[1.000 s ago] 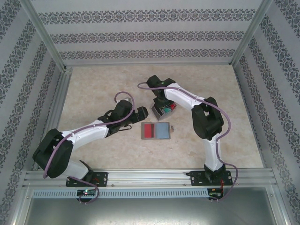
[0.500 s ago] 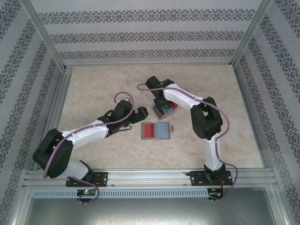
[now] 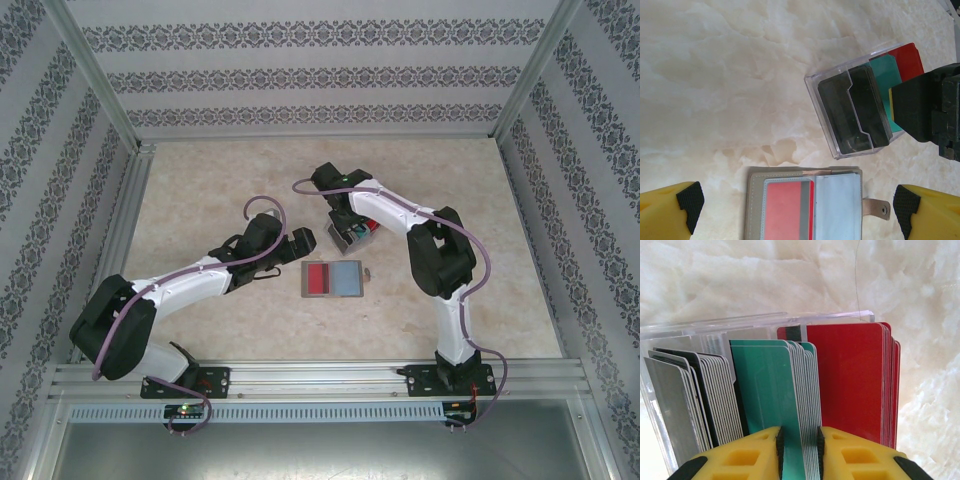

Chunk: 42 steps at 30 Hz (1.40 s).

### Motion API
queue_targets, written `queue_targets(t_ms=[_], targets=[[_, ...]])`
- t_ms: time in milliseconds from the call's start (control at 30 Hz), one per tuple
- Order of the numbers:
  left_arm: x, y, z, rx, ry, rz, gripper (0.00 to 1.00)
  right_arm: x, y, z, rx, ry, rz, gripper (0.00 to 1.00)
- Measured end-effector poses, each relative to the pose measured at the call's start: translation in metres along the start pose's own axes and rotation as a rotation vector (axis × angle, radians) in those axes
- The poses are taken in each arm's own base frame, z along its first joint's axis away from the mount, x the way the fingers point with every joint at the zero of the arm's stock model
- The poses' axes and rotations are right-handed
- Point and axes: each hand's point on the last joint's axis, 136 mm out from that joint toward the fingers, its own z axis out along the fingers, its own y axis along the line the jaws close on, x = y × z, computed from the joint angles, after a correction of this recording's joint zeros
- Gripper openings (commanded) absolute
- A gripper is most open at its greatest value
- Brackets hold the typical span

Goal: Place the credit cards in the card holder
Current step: Pick up the credit card from the storage box.

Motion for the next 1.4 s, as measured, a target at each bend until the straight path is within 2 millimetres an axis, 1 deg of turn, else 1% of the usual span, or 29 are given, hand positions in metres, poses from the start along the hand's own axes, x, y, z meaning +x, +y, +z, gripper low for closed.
queue_targets(t_ms=[167,200,233,267,333,600,667,700,800,1000,1067,1133,1233,1300,1400], targets=[[0.000,0.000,0.000,0.000,0.000,0.000,0.99,-0.001,-0.001,-0.001,0.000,-0.005,0.005,0.25],[0.000,0.000,0.000,0.000,0.000,0.000,0.99,0.000,-0.001,-0.001,0.000,-0.005,0.004,0.22],[0.000,0.000,0.000,0.000,0.000,0.000,0.99,0.000,-0.001,-0.002,-0.001,-0.006,0.005,0.16],[0.000,0.000,0.000,0.000,0.000,0.000,0.99,0.000,-0.001,-0.002,-0.003,-0.006,0.008,0.15],[0.000,0.000,0.000,-0.001,0.000,-0.001,0.99,0.000,-0.002,-0.002,-0.002,-0.008,0.006,0.17],[0.000,0.000,0.000,-0.001,0.000,-0.003,0.99,-0.001,-0.004,-0.001,-0.005,-0.010,0.014,0.15],[0.000,0.000,0.000,-0.001,0.001,-0.003,0.99,-0.001,-0.004,-0.001,-0.005,-0.011,0.015,0.09],[0.000,0.000,0.000,-0.001,0.001,-0.003,0.99,-0.001,-0.004,-0.001,-0.005,-0.011,0.018,0.09],[0.000,0.000,0.000,-0.001,0.001,-0.003,0.99,-0.003,-0.004,-0.006,-0.014,-0.022,0.024,0.05],[0.000,0.000,0.000,-0.001,0.001,-0.004,0.99,-0.007,-0.006,-0.025,-0.050,-0.062,0.041,0.05],[0.000,0.000,0.000,-0.001,0.001,-0.004,0.99,-0.009,-0.007,-0.030,-0.062,-0.074,0.046,0.04],[0.001,0.001,0.001,-0.002,0.003,-0.004,0.99,-0.009,-0.008,-0.033,-0.070,-0.078,0.051,0.04],[0.002,0.001,0.001,-0.003,0.009,-0.004,0.99,-0.007,-0.005,-0.032,-0.096,-0.068,0.054,0.00],[0.003,0.001,0.002,-0.003,0.012,-0.004,0.99,-0.006,-0.004,-0.033,-0.115,-0.063,0.062,0.00],[0.003,0.001,0.001,-0.002,0.012,-0.007,0.99,-0.003,-0.003,-0.041,-0.143,-0.068,0.077,0.00]])
